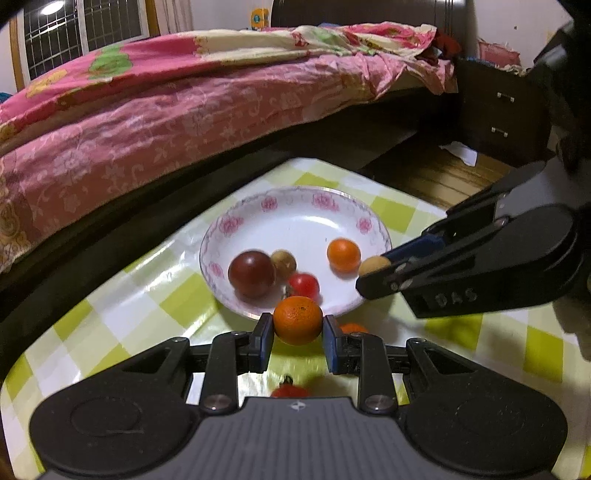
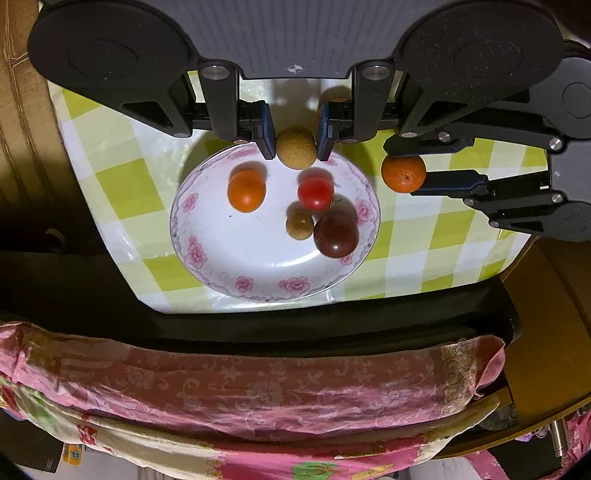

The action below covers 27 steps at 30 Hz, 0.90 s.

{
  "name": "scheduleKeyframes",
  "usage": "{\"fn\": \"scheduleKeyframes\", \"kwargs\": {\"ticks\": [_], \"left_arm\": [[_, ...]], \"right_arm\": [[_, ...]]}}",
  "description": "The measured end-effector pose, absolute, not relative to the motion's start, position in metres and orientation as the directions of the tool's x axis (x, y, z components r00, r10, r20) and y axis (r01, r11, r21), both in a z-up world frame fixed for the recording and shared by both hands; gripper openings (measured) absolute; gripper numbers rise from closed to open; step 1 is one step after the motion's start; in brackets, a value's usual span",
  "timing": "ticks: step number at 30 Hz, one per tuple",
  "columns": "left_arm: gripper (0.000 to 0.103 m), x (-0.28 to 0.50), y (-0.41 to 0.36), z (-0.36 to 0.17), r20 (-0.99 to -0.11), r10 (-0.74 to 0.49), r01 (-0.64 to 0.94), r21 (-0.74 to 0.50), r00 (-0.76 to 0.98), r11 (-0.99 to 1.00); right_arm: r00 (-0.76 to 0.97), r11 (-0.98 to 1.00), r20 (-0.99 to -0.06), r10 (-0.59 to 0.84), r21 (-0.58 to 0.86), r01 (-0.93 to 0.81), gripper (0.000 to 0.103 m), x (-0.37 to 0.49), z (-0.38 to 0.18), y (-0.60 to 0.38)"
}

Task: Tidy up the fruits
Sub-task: 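Carry the brown fruit and tangerine over the white plate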

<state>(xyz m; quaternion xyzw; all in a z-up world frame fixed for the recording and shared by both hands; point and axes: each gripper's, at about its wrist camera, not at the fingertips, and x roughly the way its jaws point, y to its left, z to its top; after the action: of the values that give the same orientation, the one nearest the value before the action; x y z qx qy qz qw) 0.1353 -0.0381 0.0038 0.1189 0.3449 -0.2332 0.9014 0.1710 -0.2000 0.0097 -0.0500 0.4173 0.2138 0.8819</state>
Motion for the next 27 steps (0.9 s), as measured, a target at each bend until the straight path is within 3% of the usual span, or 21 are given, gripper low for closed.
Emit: {"fn": "scheduleKeyframes", "kwargs": {"ticks": [27], "left_arm": [[0.036, 0.171, -0.054, -0.017, -0.696, -0.307, 0.487, 0.071, 0.649, 0.870]], "right_arm": [[0.563, 0.921, -0.768, 0.306, 0.088, -0.380, 0.020, 0.201, -0.005, -0.207]]}}
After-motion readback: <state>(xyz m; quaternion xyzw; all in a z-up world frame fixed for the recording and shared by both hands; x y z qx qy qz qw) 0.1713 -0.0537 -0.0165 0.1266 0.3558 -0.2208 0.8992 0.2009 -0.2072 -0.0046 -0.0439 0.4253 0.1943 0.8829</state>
